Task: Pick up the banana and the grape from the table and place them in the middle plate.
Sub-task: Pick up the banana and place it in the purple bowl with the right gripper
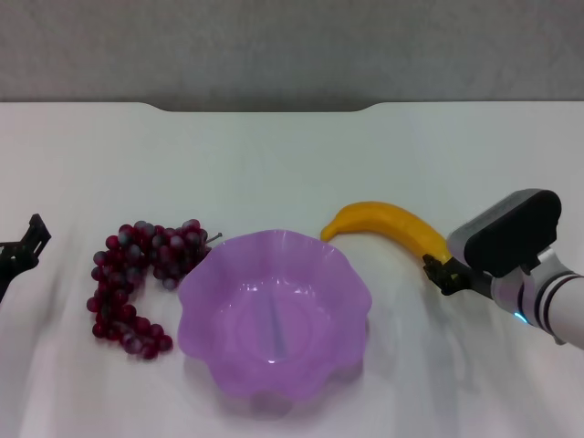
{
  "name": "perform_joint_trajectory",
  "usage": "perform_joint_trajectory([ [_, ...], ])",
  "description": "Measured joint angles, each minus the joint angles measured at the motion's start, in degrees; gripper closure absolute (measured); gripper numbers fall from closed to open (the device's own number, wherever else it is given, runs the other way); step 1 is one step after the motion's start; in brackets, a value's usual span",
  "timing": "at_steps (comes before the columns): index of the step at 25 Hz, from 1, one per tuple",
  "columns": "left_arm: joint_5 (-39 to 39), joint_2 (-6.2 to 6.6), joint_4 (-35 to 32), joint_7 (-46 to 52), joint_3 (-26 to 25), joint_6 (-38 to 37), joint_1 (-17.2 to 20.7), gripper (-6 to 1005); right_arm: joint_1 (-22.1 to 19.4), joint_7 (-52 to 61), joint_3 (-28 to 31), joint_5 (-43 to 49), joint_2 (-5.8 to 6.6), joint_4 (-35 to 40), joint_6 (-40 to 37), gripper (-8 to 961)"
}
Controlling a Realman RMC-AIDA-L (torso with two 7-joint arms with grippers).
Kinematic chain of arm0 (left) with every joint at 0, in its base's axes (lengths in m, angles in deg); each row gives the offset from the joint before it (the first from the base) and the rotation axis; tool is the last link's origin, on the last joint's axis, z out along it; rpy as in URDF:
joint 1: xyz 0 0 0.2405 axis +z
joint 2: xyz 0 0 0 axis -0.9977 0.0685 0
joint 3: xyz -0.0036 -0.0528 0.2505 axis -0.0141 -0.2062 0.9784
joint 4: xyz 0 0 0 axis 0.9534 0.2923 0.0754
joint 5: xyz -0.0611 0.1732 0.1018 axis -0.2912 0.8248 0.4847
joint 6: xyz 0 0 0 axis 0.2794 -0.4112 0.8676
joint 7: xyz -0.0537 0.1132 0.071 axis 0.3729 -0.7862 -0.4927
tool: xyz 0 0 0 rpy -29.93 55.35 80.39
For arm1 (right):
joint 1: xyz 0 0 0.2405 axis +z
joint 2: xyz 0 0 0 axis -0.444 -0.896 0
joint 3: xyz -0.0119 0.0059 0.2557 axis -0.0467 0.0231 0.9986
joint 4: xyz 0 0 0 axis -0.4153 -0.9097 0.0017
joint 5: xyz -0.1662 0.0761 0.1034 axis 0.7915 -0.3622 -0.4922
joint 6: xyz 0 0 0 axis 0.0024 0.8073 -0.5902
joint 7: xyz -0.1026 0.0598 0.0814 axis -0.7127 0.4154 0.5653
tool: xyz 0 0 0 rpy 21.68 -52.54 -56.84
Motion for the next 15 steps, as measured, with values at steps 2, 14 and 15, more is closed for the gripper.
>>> perform_joint_trajectory([
  [2, 0.02, 0.01, -0.01, 0.01, 0.0, -0.01, 0.0, 185, -0.7, -0.02, -0.01, 0.05, 0.0, -0.45, -0.91, 497],
  [14, 0.08, 0.09, 0.0, 0.03, 0.0, 0.0, 0.09, 185, -4.23, -0.49, -1.96, 0.67, 0.29, -5.37, -5.86, 497],
  [15, 0.08, 0.09, 0.0, 0.03, 0.0, 0.0, 0.09, 185, -4.28, -0.49, -2.16, 0.69, 0.29, -5.47, -5.98, 497],
])
